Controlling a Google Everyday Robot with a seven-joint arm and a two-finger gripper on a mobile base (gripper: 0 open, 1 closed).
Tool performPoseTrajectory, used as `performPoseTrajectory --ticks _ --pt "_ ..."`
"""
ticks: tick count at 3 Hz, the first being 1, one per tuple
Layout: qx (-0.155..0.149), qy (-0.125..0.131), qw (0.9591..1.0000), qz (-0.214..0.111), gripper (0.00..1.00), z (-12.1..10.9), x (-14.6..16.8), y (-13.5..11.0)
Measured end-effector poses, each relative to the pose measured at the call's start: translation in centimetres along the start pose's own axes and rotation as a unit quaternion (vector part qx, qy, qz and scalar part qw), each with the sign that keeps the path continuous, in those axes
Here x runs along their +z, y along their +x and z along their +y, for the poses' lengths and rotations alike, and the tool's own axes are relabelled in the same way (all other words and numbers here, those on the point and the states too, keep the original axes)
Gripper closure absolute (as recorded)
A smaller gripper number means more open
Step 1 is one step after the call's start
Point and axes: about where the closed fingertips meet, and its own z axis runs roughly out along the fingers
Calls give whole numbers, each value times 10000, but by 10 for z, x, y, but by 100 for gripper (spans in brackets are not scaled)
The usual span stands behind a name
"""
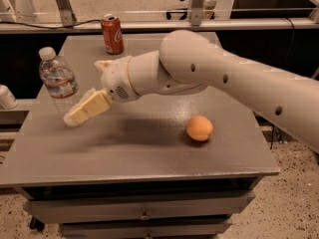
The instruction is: Pick water bottle
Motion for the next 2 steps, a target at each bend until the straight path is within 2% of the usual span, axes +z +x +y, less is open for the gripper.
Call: performPoseTrajectory --ticks 1,2 --pt "132 -15 9995 -295 0 4 17 -9" --pt "220 -83 9983 -538 18 10 32 -17"
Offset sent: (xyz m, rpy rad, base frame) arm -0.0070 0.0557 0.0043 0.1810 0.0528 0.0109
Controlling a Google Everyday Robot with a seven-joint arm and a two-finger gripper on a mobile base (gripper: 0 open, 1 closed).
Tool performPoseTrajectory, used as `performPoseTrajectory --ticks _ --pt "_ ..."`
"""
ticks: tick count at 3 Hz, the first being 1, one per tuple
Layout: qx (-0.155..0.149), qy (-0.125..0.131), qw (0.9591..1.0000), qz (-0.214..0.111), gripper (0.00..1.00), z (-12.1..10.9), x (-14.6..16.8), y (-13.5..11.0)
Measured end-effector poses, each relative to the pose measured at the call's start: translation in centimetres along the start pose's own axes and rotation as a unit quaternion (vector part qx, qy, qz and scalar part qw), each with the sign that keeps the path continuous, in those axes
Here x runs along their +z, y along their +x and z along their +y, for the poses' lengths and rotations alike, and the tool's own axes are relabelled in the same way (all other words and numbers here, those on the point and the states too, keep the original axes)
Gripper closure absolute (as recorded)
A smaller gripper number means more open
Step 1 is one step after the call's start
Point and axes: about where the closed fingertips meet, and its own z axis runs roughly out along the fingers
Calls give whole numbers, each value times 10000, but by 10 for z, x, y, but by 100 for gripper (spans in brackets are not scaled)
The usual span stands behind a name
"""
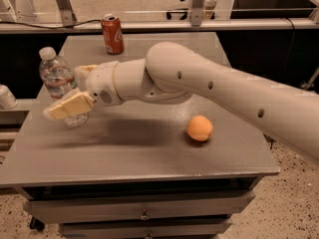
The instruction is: Pick water bottle
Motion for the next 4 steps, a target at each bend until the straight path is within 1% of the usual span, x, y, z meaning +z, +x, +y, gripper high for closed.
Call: performPoseTrajectory --ticks 1,3,4 --pt "31 -68 9998 -169 41 6 10 -3" --pt "63 -73 9994 -341 89 10 12 -4" --pt "-17 59 9994 -344 100 1 -4 -9"
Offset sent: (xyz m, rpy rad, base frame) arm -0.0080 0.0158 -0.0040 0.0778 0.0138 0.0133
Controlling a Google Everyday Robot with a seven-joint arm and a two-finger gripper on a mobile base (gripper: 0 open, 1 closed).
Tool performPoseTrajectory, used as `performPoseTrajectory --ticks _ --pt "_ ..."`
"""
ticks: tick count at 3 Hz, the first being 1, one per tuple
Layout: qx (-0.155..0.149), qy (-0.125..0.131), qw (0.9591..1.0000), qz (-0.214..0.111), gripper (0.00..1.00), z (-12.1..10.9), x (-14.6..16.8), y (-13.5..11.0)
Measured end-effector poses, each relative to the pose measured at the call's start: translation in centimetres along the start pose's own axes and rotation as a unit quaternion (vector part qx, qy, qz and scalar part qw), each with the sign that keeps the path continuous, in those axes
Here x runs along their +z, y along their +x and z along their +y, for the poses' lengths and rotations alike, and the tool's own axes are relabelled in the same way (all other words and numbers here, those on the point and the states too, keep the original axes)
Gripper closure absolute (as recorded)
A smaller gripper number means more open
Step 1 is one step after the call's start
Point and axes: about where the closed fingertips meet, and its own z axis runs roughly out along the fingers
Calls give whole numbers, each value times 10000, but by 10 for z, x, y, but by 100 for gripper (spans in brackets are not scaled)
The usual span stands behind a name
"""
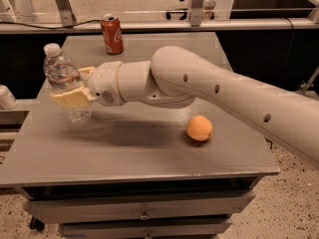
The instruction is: Pick water bottle
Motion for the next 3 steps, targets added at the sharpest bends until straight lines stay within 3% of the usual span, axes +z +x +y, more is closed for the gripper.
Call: performPoseTrajectory --ticks 2,3 --pt "-353 572 9975 212 100 -39 -74 -26" --pt "-353 571 9975 212 100 -39 -74 -26"
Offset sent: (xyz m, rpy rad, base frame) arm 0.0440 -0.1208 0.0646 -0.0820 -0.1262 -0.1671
